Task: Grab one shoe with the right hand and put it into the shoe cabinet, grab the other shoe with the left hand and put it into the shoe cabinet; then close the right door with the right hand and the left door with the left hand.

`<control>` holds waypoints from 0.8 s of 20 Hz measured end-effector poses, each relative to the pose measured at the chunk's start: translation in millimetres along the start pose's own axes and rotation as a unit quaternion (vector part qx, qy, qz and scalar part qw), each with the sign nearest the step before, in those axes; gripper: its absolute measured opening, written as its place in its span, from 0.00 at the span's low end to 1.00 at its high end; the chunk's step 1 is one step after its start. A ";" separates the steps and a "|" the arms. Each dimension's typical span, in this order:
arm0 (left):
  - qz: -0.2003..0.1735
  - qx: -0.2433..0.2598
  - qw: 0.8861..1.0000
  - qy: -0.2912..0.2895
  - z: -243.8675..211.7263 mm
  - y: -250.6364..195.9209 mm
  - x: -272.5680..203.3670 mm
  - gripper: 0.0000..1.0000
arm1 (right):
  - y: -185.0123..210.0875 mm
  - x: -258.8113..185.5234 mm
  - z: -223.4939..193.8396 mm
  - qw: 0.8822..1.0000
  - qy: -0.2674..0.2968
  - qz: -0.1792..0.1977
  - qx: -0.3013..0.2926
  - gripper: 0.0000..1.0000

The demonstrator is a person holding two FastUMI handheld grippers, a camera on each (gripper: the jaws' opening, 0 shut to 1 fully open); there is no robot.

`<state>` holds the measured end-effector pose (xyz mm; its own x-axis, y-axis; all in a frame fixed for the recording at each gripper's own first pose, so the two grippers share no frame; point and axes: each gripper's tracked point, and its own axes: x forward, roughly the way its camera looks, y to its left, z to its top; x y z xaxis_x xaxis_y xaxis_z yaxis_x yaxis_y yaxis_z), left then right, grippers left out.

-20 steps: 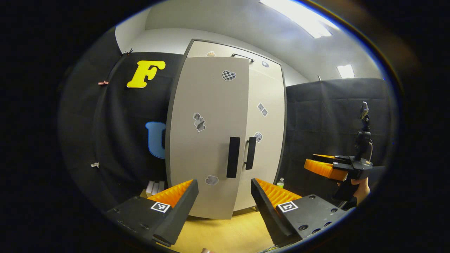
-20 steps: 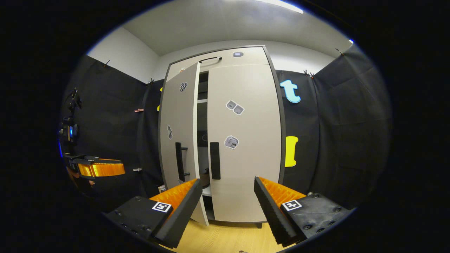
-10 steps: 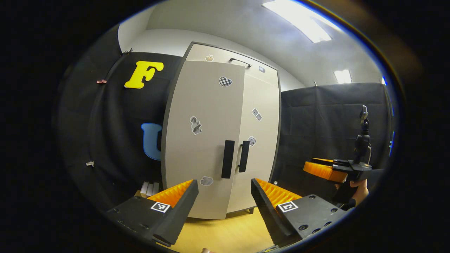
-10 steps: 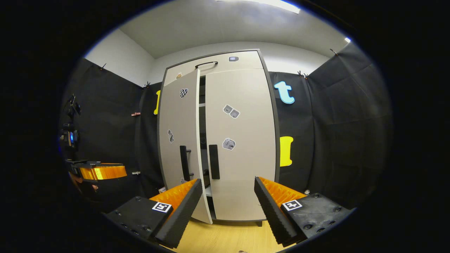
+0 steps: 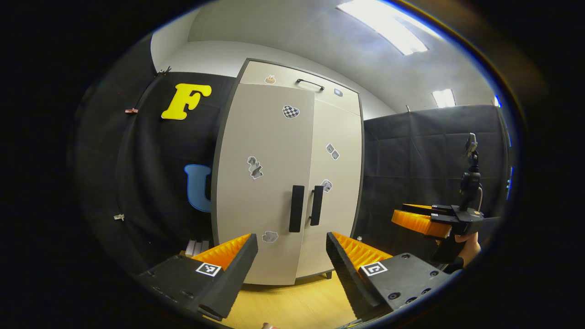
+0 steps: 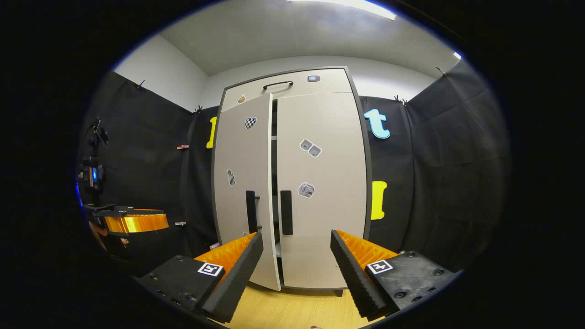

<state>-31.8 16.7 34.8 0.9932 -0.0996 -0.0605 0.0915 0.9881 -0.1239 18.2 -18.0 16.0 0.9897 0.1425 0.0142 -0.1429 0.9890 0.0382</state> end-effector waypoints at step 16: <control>-0.012 -0.009 1.000 -0.002 0.4 -3.1 -0.2 0.95 | -0.9 -1.0 1.4 1.000 -0.002 0.003 0.005 0.98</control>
<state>-32.2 13.7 35.6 0.9910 -0.1223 -0.0543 0.1134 0.9831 -0.1437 17.3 -19.1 17.4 0.9889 0.1476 0.0174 -0.1483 0.9878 0.0475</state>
